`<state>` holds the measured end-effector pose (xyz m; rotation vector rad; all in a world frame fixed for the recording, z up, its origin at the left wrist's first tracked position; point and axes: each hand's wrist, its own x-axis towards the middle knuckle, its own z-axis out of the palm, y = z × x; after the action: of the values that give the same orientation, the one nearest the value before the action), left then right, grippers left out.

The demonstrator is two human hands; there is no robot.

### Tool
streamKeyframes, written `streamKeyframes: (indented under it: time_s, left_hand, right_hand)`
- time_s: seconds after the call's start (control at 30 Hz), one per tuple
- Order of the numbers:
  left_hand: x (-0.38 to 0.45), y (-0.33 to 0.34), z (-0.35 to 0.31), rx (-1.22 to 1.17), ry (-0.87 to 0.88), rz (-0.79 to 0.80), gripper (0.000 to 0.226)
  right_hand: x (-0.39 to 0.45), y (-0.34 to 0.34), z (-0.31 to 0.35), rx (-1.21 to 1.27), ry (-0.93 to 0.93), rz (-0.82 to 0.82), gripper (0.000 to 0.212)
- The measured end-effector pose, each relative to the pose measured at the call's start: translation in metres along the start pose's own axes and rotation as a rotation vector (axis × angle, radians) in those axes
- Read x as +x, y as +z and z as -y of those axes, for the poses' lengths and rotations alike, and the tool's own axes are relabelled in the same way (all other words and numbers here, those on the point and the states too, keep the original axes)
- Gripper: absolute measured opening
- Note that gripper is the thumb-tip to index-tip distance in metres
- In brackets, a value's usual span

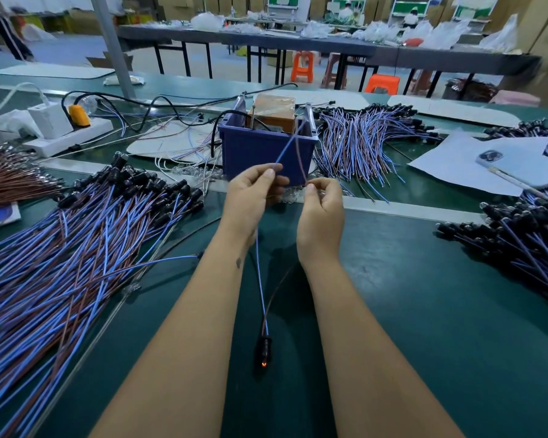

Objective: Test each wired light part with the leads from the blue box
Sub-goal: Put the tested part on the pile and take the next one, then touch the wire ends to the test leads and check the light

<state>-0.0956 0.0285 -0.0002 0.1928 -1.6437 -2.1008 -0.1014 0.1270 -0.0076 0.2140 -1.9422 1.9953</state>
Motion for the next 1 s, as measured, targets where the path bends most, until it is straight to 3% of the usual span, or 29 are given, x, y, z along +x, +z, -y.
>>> streamKeyframes:
  time_s: [0.17,0.3,0.4,0.53,0.63,0.77,0.9,1.0]
  left_hand:
    - [-0.008,0.013,0.002,-0.159,-0.138,0.183,0.026]
    - [-0.013,0.014,-0.002,-0.283,-0.154,0.124,0.031]
    - [-0.012,0.007,-0.010,-0.482,-0.136,0.033,0.035]
    - [-0.013,-0.001,-0.013,-0.633,-0.106,-0.087,0.035]
    - [-0.019,-0.001,-0.012,-0.483,-0.092,-0.102,0.032]
    - [-0.039,0.005,-0.007,-0.024,-0.002,-0.070,0.029]
    - [-0.069,0.018,0.003,0.421,0.197,0.091,0.021]
    - [-0.097,0.042,0.005,0.561,0.359,0.297,0.015]
  right_hand:
    - [-0.004,0.003,0.000,0.005,-0.030,0.201,0.021]
    - [-0.010,0.001,-0.003,-0.003,-0.010,0.280,0.017]
    - [-0.016,-0.009,-0.007,-0.143,-0.104,0.321,0.036]
    - [-0.035,-0.021,-0.005,-0.186,-0.220,0.580,0.069]
    - [-0.047,-0.029,0.000,-0.074,-0.231,0.586,0.050]
    - [-0.049,-0.052,0.011,0.289,0.063,0.369,0.023]
    - [-0.035,-0.081,0.014,0.310,0.271,0.028,0.027]
    - [-0.019,-0.115,0.020,0.335,0.365,-0.051,0.029]
